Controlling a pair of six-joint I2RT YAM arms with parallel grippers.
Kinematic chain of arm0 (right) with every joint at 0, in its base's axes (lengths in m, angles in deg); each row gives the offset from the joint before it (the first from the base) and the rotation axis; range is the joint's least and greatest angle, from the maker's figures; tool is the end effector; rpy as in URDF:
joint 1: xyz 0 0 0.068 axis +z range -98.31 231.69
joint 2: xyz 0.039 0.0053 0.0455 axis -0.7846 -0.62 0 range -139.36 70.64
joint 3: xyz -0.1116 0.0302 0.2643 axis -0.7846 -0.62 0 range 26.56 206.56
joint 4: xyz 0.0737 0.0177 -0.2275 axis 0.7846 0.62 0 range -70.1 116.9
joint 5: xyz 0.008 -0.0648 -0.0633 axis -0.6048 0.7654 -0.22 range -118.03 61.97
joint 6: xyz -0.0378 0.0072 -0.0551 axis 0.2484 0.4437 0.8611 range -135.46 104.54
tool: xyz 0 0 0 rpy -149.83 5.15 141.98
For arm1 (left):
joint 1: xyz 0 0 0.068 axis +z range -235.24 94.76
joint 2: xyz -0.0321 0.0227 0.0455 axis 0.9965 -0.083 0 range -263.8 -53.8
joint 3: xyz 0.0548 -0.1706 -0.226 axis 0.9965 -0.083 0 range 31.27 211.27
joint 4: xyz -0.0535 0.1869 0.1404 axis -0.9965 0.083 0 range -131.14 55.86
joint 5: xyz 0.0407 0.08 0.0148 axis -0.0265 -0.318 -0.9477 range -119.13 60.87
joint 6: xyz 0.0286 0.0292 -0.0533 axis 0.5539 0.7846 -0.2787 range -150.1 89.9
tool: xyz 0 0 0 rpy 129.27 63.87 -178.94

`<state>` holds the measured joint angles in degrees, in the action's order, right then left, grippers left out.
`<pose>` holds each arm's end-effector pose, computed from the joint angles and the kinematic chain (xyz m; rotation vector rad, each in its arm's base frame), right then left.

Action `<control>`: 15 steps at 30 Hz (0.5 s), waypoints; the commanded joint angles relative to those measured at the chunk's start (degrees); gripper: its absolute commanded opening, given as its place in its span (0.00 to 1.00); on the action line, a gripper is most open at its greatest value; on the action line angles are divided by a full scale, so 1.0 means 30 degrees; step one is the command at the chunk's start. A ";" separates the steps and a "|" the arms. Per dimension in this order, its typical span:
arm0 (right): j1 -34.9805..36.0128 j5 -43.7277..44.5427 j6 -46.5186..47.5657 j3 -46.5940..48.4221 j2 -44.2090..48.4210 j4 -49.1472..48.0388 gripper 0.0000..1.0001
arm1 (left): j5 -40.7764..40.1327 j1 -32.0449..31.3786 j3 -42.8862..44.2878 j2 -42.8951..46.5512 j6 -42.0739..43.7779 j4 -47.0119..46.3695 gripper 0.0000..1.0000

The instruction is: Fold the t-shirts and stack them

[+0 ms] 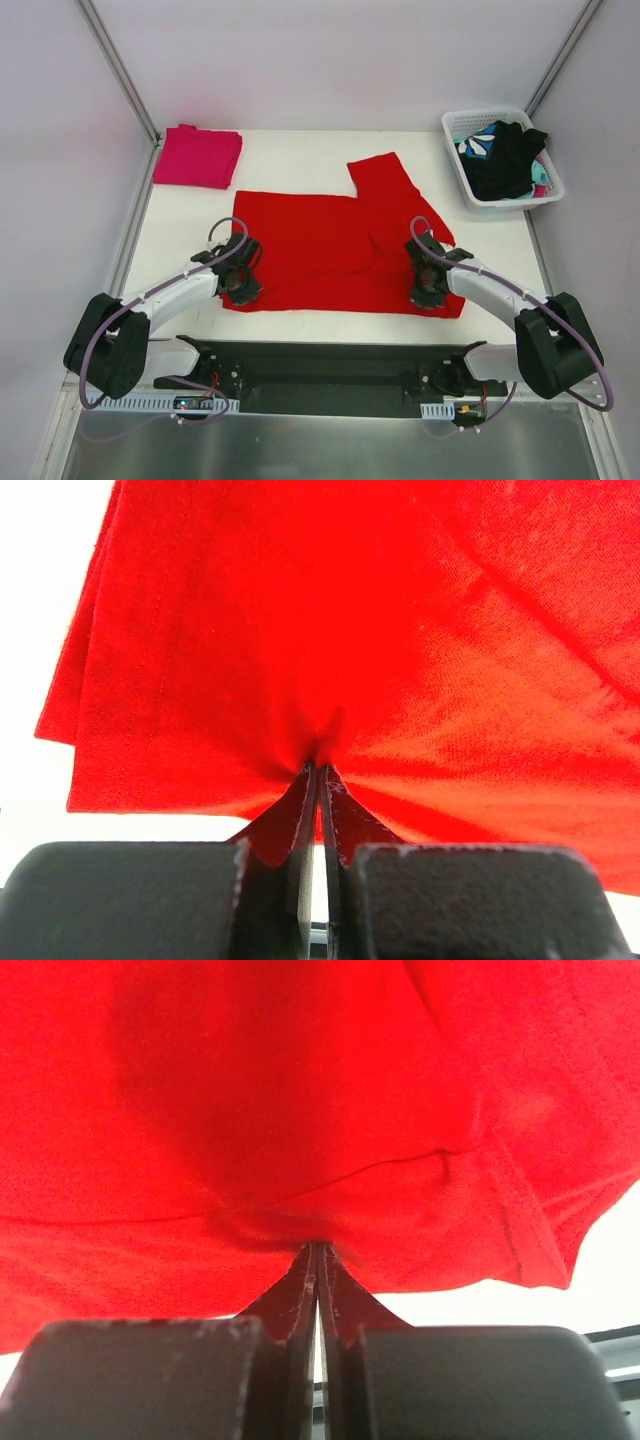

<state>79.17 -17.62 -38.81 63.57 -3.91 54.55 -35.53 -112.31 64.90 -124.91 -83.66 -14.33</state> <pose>0.1789 0.0821 0.1754 -0.0607 2.7832 -0.0419 0.1782 -0.0843 0.1766 -0.6554 2.6343 -0.2852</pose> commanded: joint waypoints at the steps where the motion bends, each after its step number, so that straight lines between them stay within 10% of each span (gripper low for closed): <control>1: 0.0037 0.3466 -0.1647 -0.0297 -0.0172 0.2504 0.01 | -0.0359 -0.0205 0.0013 0.0471 0.0246 0.0791 0.00; 15: 0.0681 0.4468 -0.3259 0.0259 0.0179 0.5294 0.01 | -0.0213 -0.0205 -0.0632 0.2052 0.0012 0.1434 0.00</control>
<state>80.61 -6.84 -46.75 63.64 -3.91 65.88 -35.20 -112.94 64.00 -121.13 -83.64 -13.56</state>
